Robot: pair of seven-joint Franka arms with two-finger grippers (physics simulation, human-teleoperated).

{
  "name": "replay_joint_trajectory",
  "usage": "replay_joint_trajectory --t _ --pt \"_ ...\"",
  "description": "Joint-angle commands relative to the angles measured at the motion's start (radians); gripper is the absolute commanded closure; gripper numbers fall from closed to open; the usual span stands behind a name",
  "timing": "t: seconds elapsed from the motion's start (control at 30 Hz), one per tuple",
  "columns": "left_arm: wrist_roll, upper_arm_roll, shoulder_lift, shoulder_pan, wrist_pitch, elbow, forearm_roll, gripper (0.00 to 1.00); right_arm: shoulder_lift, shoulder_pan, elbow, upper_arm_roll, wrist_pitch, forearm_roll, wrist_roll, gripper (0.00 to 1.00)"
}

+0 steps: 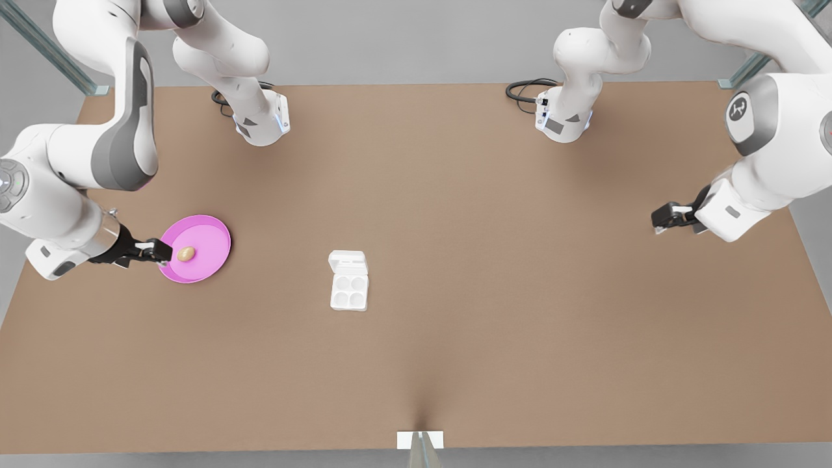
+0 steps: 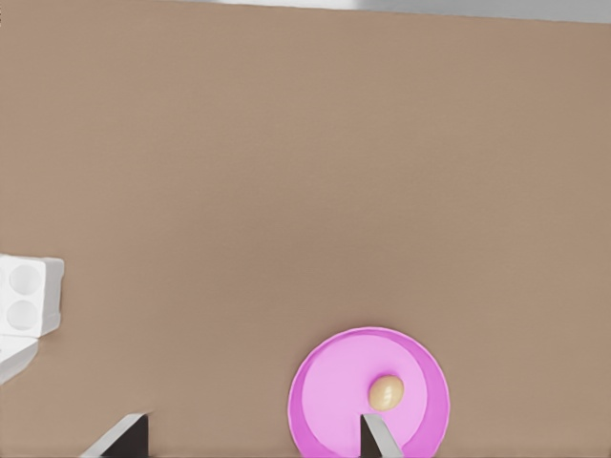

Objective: Pack egg into the box and close the box lid

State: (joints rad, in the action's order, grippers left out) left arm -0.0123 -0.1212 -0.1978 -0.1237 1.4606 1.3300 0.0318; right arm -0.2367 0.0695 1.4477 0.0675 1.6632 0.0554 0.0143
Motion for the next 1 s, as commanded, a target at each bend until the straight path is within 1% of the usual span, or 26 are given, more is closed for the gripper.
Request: replay_joint_trajectory --t 0.0,0.03,0.1,0.17,0.2,0.23,0.37,0.43,0.5,0.6,0.73,0.93,0.97 --pt "0.0 0.0 0.0 -0.004 0.0 0.0 -0.03 0.0 -0.003 0.003 0.005 0.0 0.0 0.0 -0.037 0.0" --pt "0.0 0.0 0.0 -0.002 -0.003 0.0 -0.03 0.0 -0.006 0.003 0.017 0.0 0.003 0.0 -0.164 0.0" --pt "0.0 0.0 -0.002 -0.004 -0.002 0.0 -0.03 0.0 -0.006 0.042 0.106 -0.003 0.039 0.0 -0.342 0.0" --pt "0.0 0.0 -0.002 -0.004 -0.002 0.0 -0.03 0.0 0.014 0.064 0.306 -0.005 0.245 0.001 -0.352 0.0" --pt "0.0 0.0 0.0 -0.004 -0.002 0.0 -0.03 0.0 0.028 0.07 0.382 -0.005 0.309 0.004 -0.338 0.0" --pt "0.0 0.0 0.0 -0.004 -0.003 0.0 -0.03 0.0 0.019 0.073 0.398 -0.005 0.316 0.006 -0.306 0.0" --pt "0.0 0.0 -0.002 -0.004 -0.006 0.0 -0.03 0.0 0.102 0.13 0.72 -0.005 0.65 0.006 -0.254 0.0" --pt "0.0 0.0 -0.012 -0.004 -0.006 0.0 -0.03 0.0 0.093 0.136 0.769 -0.005 0.714 0.006 -0.243 0.0" --pt "0.0 0.0 -0.017 -0.004 -0.006 0.0 -0.03 0.0 0.076 0.151 0.79 -0.005 0.731 0.006 -0.244 0.0" --pt "0.002 0.0 -0.017 -0.004 -0.008 0.0 -0.03 0.0 0.024 0.171 0.79 -0.005 0.733 0.006 -0.241 0.0" --pt "0.002 0.0 -0.017 -0.005 -0.009 -0.002 -0.03 0.0 0.019 0.171 0.82 -0.005 0.724 0.006 -0.243 0.0" --pt "0.002 0.0 -0.029 -0.005 -0.011 -0.002 -0.03 0.0 -0.05 0.204 0.82 -0.006 0.751 0.004 -0.261 0.0" --pt "0.002 0.0 -0.029 -0.007 -0.011 -0.002 -0.03 0.0 -0.053 0.217 0.821 -0.005 0.757 0.003 -0.309 0.0"
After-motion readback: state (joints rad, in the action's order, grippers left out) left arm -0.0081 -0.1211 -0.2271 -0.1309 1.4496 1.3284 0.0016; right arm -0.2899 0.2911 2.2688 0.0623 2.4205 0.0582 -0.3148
